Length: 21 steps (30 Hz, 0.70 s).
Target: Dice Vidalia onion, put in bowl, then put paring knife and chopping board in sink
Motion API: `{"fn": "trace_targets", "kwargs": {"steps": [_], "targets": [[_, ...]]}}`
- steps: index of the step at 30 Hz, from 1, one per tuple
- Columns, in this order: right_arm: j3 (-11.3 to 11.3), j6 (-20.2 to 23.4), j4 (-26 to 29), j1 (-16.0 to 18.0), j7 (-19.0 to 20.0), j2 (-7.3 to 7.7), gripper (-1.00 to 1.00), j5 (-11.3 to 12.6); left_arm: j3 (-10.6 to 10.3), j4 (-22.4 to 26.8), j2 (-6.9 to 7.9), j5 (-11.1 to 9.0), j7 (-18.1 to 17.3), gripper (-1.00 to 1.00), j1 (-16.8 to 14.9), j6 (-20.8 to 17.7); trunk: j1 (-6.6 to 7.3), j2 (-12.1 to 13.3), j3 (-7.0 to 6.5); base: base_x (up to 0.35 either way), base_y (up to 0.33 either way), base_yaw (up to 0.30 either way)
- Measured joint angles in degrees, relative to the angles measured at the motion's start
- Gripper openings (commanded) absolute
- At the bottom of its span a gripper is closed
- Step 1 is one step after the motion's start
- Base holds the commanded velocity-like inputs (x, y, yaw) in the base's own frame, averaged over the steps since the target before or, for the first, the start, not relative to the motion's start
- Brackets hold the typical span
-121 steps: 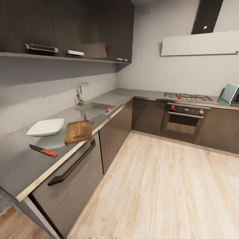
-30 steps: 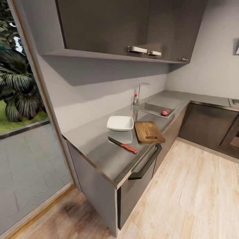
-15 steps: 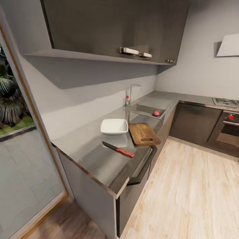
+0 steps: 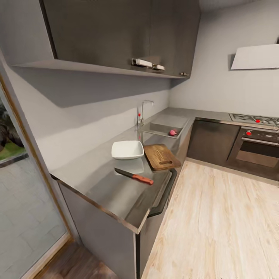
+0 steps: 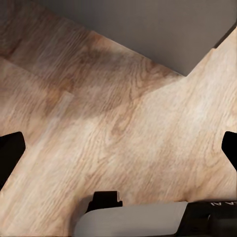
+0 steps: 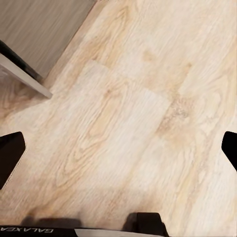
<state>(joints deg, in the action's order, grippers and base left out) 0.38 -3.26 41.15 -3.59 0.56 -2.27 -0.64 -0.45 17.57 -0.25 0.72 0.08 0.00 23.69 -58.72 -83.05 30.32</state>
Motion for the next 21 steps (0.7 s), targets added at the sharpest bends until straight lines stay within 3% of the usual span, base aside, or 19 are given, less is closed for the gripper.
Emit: {"fn": "trace_targets", "kwargs": {"steps": [12, 21], "targets": [[-0.01, 0.01, 0.01, 0.0, 0.0, 0.0, 1.0, 0.0, -0.04, -0.07, -0.01, 0.08, -0.01, 1.0, 0.02, 0.0, 0.02, 0.0, -0.74, 0.127, 0.245, -0.217], [-0.02, 0.02, 0.02, -0.01, 0.0, -0.01, 1.0, 0.0, -0.19, -0.04, -0.02, 0.09, -0.06, 1.0, 0.02, 0.0, 0.0, 0.0, -1.32, 0.03, 0.044, -0.213]]}}
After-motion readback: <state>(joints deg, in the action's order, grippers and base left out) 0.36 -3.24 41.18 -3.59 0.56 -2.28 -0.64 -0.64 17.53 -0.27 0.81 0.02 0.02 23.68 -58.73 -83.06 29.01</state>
